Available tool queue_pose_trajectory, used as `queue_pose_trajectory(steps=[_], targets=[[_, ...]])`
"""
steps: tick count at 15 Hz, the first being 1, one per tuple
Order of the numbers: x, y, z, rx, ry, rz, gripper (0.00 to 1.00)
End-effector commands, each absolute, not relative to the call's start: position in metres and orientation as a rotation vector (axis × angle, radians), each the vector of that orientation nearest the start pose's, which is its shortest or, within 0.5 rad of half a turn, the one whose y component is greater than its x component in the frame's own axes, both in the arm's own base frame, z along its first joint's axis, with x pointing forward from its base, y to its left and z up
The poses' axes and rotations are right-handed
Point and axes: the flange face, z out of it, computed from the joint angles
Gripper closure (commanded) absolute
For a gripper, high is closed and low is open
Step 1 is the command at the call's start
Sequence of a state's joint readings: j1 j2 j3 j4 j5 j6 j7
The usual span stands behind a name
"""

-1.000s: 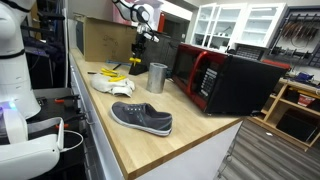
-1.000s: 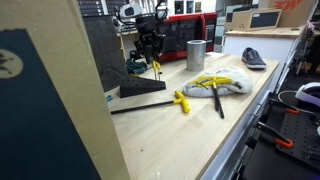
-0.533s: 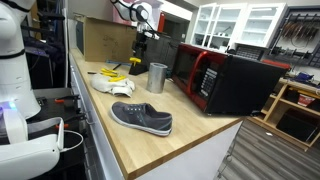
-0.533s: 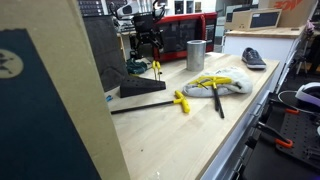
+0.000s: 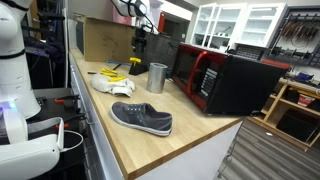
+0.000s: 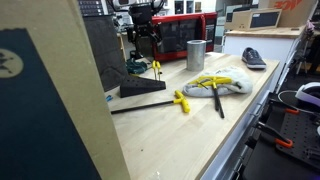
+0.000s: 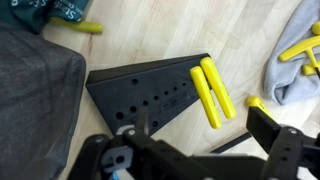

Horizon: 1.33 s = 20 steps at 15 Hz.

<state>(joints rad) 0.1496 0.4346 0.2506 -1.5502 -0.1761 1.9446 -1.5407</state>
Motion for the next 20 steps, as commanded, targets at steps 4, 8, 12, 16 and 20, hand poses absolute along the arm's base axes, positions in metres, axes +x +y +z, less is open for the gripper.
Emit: queue_pose_trajectory(steps=[4,8,12,16,20], targets=[[0.619,0.215,0.45,2.107,2.299,-0.134,0.0],[0.605,0.201,0.468,2.381,2.118,-0.199,0.0],[0.588,0.185,0.485,2.639,1.901,-0.222,0.0],[0.575,0.166,0.5,2.861,1.631,-0.186,0.0],[0.571,0.146,0.502,3.05,1.341,-0.197,0.0]])
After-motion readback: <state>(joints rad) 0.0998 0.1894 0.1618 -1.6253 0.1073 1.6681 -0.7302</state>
